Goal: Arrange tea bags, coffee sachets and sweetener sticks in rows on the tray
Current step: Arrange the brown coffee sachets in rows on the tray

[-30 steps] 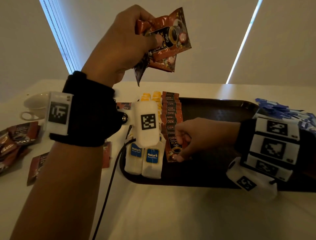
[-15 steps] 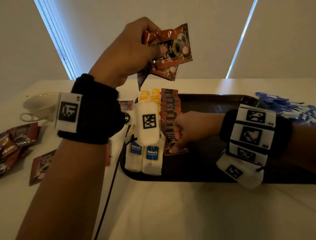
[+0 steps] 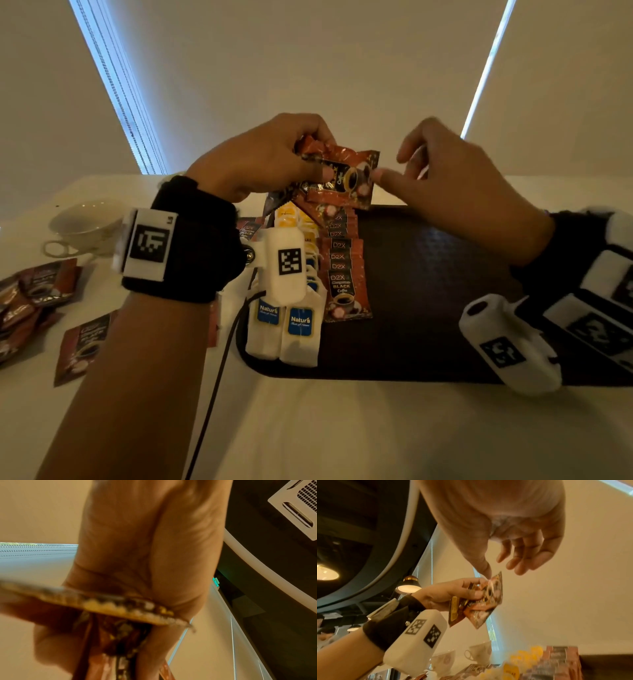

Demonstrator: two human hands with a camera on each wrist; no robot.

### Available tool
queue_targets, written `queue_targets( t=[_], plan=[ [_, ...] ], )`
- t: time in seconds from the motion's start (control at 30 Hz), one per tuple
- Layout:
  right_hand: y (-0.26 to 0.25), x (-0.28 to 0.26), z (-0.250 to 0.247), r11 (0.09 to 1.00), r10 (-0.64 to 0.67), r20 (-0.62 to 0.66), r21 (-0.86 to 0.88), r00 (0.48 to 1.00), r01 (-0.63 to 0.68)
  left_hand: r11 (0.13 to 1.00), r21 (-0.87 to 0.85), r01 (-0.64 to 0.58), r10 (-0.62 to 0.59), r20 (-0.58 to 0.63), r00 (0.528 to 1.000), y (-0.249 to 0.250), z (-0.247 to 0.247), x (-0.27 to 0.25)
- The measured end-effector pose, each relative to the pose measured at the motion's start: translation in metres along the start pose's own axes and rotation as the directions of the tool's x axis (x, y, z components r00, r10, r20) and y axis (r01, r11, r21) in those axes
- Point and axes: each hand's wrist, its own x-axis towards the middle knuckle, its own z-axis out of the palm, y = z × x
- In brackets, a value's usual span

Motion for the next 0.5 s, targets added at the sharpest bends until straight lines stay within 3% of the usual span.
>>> queue_targets(
  t=[0.07,0.23,0.5],
  plan=[
    [-0.003,0.001,-0.003,0.996,-0.070,-0.070,0.044,0.995,0.073,1.000,0.010,0.014,-0.014,0.028,0.999,0.000,0.001,0.000],
    [-0.007,0.006,0.010,0.981,-0.194,0.067,0.021,0.979,0.193,0.999,0.054,-0.006,0.000,0.111,0.994,0.005,0.004,-0.002],
    [-0.001,0.001,0.000,0.987,-0.063,0.227,0.156,0.972,0.028,0.999,-0.019,-0.026,0.027,0.086,0.996,0.006,-0.002,-0.005]
  ],
)
